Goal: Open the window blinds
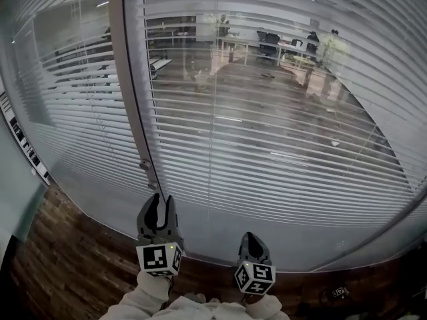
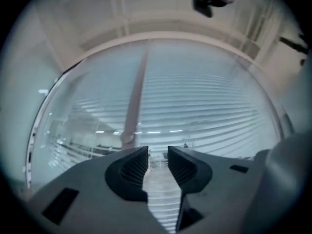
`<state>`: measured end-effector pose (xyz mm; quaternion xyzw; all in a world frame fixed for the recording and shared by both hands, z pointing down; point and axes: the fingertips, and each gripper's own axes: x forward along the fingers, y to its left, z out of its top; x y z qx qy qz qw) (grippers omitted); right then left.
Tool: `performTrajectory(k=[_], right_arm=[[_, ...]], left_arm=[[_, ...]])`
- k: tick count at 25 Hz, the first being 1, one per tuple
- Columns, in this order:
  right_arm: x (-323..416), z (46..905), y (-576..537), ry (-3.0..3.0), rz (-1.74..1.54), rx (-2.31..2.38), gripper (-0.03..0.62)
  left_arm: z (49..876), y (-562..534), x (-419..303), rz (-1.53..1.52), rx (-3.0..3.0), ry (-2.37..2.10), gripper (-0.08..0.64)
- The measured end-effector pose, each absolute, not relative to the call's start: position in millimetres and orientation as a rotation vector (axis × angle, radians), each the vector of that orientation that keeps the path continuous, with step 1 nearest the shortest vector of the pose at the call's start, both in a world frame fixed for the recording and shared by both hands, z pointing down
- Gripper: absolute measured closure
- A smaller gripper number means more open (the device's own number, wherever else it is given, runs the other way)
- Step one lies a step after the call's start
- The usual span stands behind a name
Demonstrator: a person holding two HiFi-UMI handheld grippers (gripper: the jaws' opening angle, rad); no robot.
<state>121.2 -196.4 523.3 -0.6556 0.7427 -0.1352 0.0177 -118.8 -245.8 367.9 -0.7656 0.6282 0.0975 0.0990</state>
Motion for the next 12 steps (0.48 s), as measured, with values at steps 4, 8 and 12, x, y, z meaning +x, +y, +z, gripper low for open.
performTrajectory(k=[4,8,12], right_arm=[[113,511,-192,2.333,-0.341,-2.018,0.579],[111,518,-184,2.363,-0.326,-2.058,0.580],[119,513,-181,2.336,-0.305,-2.085,0.578]], left_arm=[[430,-209,-27,0.186,-2.614,1.555,0.558],[510,-176,30,0.005,-3.002,1.521,0.558],[497,-178,36,0.026,-2.976,1.440,0.558]])
